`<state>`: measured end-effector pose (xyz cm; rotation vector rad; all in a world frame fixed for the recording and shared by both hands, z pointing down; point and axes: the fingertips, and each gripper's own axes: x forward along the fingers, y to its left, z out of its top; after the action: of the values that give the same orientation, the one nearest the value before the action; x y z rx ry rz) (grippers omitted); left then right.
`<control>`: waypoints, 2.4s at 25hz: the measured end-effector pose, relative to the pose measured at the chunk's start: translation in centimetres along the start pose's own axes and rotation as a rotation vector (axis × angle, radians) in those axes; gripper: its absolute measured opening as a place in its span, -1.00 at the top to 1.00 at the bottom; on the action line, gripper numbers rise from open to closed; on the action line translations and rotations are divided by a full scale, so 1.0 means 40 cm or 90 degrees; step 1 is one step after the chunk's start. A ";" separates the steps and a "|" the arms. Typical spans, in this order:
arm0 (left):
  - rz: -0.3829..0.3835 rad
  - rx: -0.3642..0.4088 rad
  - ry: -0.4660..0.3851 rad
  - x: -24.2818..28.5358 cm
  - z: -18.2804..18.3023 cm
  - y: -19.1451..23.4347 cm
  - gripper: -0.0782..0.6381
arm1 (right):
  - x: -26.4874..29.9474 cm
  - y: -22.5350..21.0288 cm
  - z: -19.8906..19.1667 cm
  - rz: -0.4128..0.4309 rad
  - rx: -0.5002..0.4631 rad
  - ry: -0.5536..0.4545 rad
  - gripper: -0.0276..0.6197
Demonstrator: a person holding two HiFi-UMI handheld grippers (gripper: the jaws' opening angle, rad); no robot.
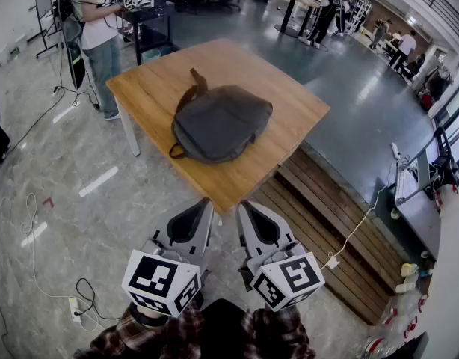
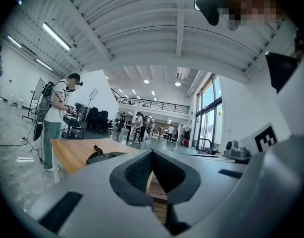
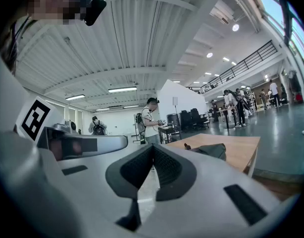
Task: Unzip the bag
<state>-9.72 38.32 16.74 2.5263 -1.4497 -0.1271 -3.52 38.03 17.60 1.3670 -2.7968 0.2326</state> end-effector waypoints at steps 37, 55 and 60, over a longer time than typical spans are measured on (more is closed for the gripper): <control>0.075 -0.012 0.024 0.799 0.077 0.308 0.76 | 0.623 -0.637 0.106 0.062 0.009 0.053 0.88; 0.002 0.015 0.177 1.013 -0.111 0.411 0.76 | 0.705 -0.812 -0.091 -0.063 0.047 0.148 0.88; -0.029 0.032 0.275 1.073 -0.288 0.426 0.76 | 0.697 -0.898 -0.272 -0.103 0.094 0.226 0.88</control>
<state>-0.10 -5.17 33.55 2.4224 -1.2345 0.4254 7.00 -3.99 35.15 1.4093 -2.4070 0.6210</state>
